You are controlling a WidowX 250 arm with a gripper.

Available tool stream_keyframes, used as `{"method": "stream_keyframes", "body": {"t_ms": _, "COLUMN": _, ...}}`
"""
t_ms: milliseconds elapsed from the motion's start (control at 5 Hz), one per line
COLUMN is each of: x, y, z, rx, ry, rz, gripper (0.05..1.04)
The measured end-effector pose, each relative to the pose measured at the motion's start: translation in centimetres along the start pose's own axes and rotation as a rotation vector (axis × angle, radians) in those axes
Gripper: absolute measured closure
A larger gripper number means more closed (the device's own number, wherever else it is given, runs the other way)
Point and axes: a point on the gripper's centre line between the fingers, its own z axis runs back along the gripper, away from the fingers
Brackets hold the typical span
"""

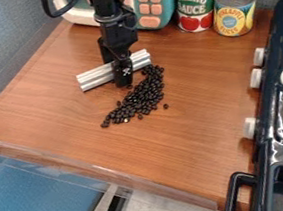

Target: Sweep into pile

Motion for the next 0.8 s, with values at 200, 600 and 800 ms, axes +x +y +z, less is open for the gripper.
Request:
{"method": "stream_keyframes", "body": {"t_ms": 200, "x": 0.0, "y": 0.0, "z": -0.2, "rx": -0.008, "ry": -0.001, "rz": 0.003, "gripper": 0.085}}
{"method": "stream_keyframes", "body": {"t_ms": 600, "x": -0.2, "y": -0.1, "z": 0.6, "rx": -0.103, "ry": -0.073, "rz": 0.049, "gripper": 0.083}}
{"method": "stream_keyframes", "body": {"t_ms": 800, "x": -0.6, "y": 0.0, "z": 0.7, "rx": -0.112, "ry": -0.077, "rz": 0.055, "gripper": 0.083}}
